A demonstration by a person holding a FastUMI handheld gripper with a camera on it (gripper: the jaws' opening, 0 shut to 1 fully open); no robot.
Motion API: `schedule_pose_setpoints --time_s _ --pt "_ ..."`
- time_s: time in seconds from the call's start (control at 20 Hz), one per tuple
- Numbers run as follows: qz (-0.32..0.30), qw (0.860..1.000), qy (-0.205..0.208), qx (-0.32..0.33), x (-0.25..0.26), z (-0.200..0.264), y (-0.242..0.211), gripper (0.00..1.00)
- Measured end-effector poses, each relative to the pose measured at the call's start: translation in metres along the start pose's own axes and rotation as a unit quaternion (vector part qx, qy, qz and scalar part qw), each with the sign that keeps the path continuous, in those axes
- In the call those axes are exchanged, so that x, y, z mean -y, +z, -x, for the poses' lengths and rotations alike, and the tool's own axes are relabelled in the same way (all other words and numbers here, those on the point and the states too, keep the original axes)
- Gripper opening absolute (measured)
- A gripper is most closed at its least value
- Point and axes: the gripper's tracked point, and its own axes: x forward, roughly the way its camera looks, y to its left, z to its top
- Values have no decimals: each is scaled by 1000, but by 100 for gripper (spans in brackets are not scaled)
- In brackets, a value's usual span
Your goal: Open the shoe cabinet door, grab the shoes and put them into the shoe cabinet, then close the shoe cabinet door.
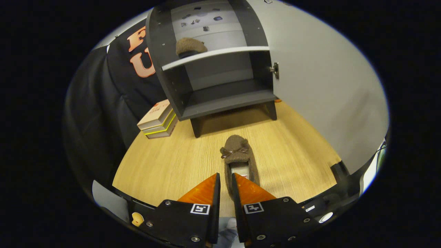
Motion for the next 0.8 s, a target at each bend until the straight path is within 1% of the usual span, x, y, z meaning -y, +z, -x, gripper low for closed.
schedule_pose_setpoints --time_s 0.2,0.35,0.55,0.65,0.7,0.75,0.8 --pt "4 999 13 -44 1 -42 -20 21" --pt "14 998 13 -67 2 -68 -28 22" --pt "12 996 22 -83 -3 -94 -32 22" --pt "19 997 16 -72 0 -104 -26 21" --pt "20 997 11 -71 3 -109 -25 21" --pt "10 997 9 -71 3 -112 -25 14" --pt "-1 997 9 -71 3 -115 -24 13"
